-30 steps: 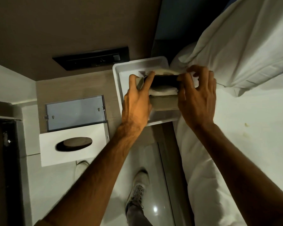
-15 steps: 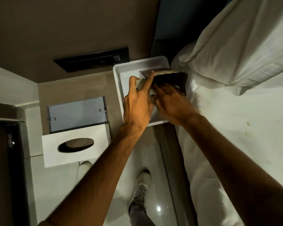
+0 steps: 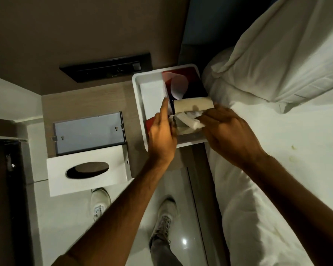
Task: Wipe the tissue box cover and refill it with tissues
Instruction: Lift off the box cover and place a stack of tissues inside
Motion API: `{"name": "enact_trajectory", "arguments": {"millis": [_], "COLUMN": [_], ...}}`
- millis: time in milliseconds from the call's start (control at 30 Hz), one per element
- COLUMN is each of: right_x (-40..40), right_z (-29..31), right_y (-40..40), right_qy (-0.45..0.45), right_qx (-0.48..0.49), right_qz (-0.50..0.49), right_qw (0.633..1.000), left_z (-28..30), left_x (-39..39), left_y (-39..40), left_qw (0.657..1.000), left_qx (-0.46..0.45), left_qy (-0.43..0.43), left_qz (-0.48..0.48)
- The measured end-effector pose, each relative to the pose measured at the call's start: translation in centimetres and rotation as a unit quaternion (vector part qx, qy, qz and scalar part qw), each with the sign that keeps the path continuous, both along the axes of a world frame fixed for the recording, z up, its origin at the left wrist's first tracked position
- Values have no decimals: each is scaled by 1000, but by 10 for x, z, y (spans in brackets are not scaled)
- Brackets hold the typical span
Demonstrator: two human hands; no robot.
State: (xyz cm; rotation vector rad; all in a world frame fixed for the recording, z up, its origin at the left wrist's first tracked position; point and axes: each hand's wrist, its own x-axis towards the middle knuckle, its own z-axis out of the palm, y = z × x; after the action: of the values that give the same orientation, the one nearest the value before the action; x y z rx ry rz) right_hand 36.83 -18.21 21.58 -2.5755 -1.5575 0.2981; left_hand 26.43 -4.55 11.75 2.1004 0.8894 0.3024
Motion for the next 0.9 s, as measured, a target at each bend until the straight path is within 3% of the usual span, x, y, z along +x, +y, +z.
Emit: {"name": "enact_trajectory", "arguments": {"millis": [200, 267, 333, 400, 433, 533, 633, 667, 700, 767, 833, 900], "right_x": [-16, -17, -21, -28, -33, -47, -62, -69, -78, -95, -113, -125], "right_z": [37, 49, 63, 77, 82, 77, 43, 24, 4, -38, -72, -99], "right_y": [-24, -22, -9, 11, 25, 70, 121, 137, 151, 177, 201, 220], "right_qy": [85, 114, 178, 260, 318, 515, 631, 645, 650, 653, 671, 670], "right_qx": [-28, -27, -20, -4, 12, 104, 138, 128, 114, 98, 98, 106], "right_qz": [-28, -14, -16, -35, -50, -76, -117, -142, -170, -235, -290, -303], "right_qw": [996, 993, 984, 965, 947, 847, 754, 740, 732, 713, 676, 669], "left_z": [-33, -27, -12, 0, 8, 22, 24, 25, 25, 22, 15, 5], "left_x": [-8, -19, -42, -73, -89, -132, -171, -182, -193, -212, -228, -231], "left_y": [-12, -11, -2, 15, 29, 67, 112, 130, 149, 189, 226, 251], "left_qw": [981, 984, 987, 960, 922, 735, 530, 504, 520, 591, 623, 693], "left_qx": [-123, -121, -131, -225, -327, -617, -745, -755, -753, -729, -709, -654], "left_qy": [141, 127, 61, 23, 22, 11, -121, -148, -173, -179, -164, -130], "left_qz": [-43, -20, 75, 163, 205, 283, 386, 392, 365, 296, 287, 275]}}
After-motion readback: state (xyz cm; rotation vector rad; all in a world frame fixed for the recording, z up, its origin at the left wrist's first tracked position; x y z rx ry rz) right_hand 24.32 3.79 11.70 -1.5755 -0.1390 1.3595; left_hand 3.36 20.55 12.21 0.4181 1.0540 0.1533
